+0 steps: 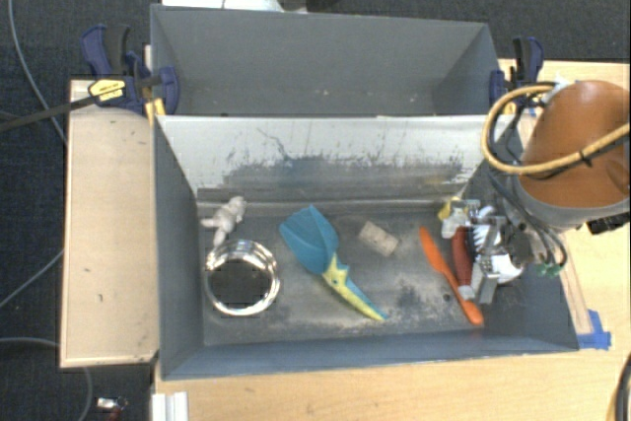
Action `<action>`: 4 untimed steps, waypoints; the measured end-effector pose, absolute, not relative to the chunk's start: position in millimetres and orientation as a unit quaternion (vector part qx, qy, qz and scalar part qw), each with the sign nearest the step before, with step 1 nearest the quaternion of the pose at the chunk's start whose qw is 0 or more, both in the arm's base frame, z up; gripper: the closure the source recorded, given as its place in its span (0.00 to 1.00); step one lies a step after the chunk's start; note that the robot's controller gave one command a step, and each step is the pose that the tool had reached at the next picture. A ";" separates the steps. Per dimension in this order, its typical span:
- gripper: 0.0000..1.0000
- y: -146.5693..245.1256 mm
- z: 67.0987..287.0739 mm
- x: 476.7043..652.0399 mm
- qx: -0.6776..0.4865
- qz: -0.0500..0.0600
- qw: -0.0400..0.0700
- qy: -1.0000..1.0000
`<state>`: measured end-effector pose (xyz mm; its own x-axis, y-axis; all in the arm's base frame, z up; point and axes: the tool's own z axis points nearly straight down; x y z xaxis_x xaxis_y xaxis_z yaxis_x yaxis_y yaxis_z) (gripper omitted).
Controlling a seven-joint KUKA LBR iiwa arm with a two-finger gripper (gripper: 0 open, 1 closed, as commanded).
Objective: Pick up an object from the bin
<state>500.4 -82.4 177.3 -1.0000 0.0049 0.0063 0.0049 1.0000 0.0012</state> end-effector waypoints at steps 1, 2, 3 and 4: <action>1.00 -82.1 180.0 502.0 0.001 0.000 0.000 -1.000; 1.00 -82.1 180.0 502.0 0.002 0.000 0.000 -1.000; 1.00 -124.1 148.7 500.3 0.135 -0.001 0.000 -0.991; 0.00 -126.8 145.8 530.6 -0.003 0.000 -0.001 -1.000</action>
Offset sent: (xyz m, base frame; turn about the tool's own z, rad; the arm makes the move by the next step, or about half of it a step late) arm 0.0000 0.0000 0.0000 0.0000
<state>530.6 -126.8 145.8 -1.0000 0.0064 -0.0017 0.0064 1.0000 0.0010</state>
